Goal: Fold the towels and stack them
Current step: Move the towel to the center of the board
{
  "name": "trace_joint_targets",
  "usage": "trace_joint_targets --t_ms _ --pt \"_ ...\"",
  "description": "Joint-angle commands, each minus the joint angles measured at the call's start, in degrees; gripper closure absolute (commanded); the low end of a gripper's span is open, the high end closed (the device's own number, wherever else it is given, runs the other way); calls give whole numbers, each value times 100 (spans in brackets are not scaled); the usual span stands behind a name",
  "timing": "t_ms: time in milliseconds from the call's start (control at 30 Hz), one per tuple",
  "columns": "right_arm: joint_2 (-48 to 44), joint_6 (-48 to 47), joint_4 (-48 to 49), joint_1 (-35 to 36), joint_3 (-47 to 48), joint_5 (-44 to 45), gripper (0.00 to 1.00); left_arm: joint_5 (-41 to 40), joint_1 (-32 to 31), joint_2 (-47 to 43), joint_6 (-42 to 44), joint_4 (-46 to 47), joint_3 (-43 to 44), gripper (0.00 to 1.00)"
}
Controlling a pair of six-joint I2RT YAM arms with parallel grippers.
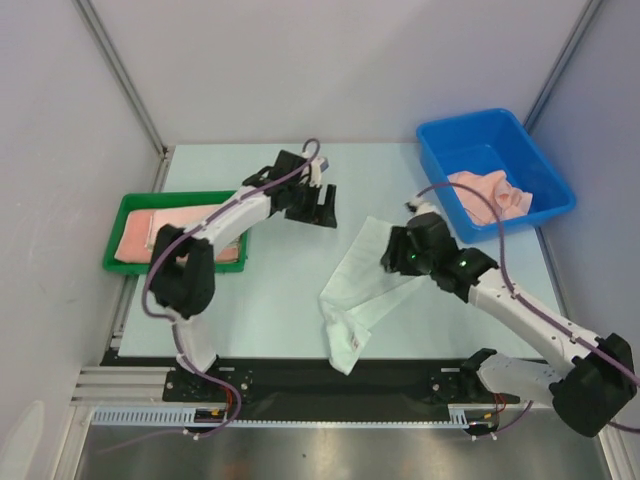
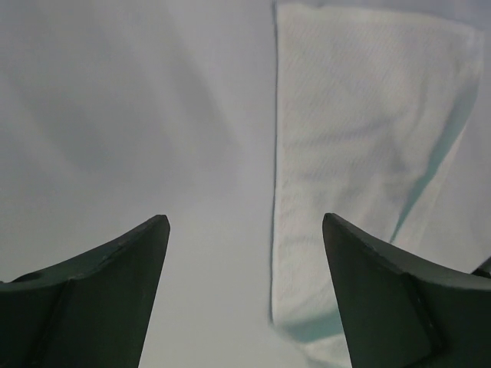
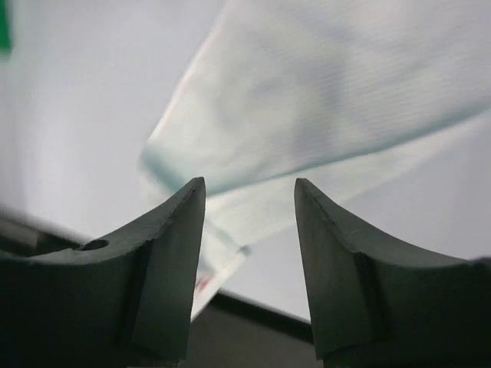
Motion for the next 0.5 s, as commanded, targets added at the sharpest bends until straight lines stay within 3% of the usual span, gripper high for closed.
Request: trace_joint_targets --t_ms 0,167,467 --pt "-10 541 -2 -1291 -218 1182 46 -66 -265 761 228 93 1338 14" --pt "412 621 754 -2411 -544 1043 55 -190 -590 2342 210 -390 3298 18" --pt "1361 779 1528 -2931 -719 1314 59 -646 -845 3417 -18 -92 3749 31"
